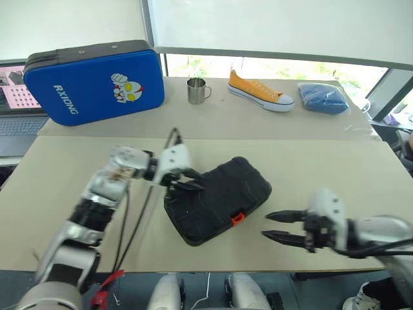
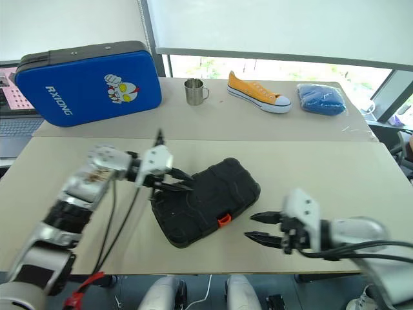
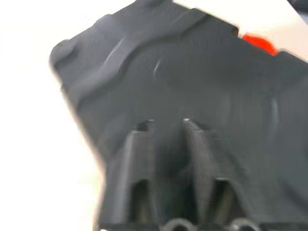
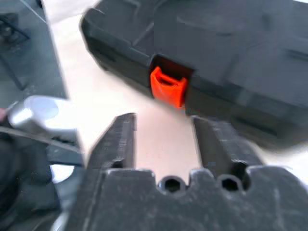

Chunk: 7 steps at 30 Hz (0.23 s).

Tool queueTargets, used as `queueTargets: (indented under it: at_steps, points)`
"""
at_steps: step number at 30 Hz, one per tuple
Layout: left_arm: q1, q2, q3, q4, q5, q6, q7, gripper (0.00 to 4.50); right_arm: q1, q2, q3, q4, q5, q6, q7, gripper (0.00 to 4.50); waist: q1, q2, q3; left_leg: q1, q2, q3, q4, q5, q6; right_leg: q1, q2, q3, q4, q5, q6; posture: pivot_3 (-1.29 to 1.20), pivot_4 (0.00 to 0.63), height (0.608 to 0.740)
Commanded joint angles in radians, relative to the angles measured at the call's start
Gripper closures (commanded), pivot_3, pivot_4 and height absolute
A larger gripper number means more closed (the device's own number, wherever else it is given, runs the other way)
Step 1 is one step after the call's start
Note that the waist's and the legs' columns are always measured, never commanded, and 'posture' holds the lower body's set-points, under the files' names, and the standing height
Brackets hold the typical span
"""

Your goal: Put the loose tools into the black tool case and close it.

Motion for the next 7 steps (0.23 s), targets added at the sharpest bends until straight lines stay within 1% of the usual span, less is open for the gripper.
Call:
queueTargets:
  at_steps: [1, 2, 3, 4, 5, 6, 7]
  points:
    - [0.054, 0.188, 0.175, -0.06, -0.114, 0.119, -0.095, 1.28, 0.036, -0.074, -0.22, 0.043, 0.14, 0.09, 0.15, 0.65, -0.001, -0.001, 0.002, 0.0, 0.0, 0.0, 0.0, 0.0, 0.0, 0.0, 0.0, -0.001, 0.0, 0.0, -0.001, 0.0, 0.15, 0.739]
    - [0.082, 0.246, 0.217, -0.073, -0.138, 0.146, -0.114, 0.93, 0.044, -0.085, -0.254, 0.062, 0.145, 0.09, 0.172, 0.3, 0.002, -0.003, 0.003, -0.001, 0.001, 0.0, 0.0, 0.0, 0.0, -0.001, 0.0, -0.001, 0.0, 0.0, -0.001, 0.0, 0.15, 0.739]
    - [0.101, 0.277, 0.238, -0.084, -0.154, 0.163, -0.121, 0.54, 0.05, -0.09, -0.271, 0.074, 0.145, 0.085, 0.183, 0.0, 0.003, -0.004, 0.004, -0.001, 0.001, -0.001, 0.0, 0.0, 0.0, -0.001, -0.001, -0.001, 0.0, -0.001, -0.001, 0.0, 0.15, 0.739]
    - [0.119, 0.302, 0.258, -0.097, -0.17, 0.178, -0.124, 0.15, 0.049, -0.094, -0.28, 0.086, 0.144, 0.08, 0.185, 0.0, 0.007, -0.005, 0.004, -0.001, 0.001, -0.001, 0.0, 0.0, 0.0, -0.001, -0.001, -0.001, 0.0, -0.001, -0.001, 0.0, 0.15, 0.739]
    - [0.149, 0.332, 0.285, -0.106, -0.181, 0.184, -0.128, 0.03, 0.041, -0.098, -0.285, 0.099, 0.144, 0.079, 0.18, 0.0, 0.01, -0.005, 0.004, -0.001, 0.001, -0.001, 0.0, 0.0, 0.0, 0.0, -0.002, -0.002, -0.001, -0.001, 0.0, 0.0, 0.15, 0.739]
    - [0.178, 0.351, 0.314, -0.115, -0.191, 0.187, -0.131, 0.03, 0.031, -0.1, -0.285, 0.113, 0.145, 0.076, 0.175, 0.0, 0.027, -0.004, 0.004, -0.001, 0.001, 0.0, 0.0, 0.0, 0.0, 0.0, -0.003, -0.002, -0.001, -0.001, 0.0, 0.0, 0.15, 0.739]
    - [0.205, 0.365, 0.344, -0.124, -0.205, 0.197, -0.135, 0.03, 0.022, -0.102, -0.284, 0.123, 0.152, 0.083, 0.17, 0.0, 0.027, -0.004, 0.004, 0.0, -0.002, 0.0, 0.001, 0.0, 0.0, 0.001, -0.007, -0.002, -0.002, -0.002, 0.003, 0.0, 0.15, 0.739]
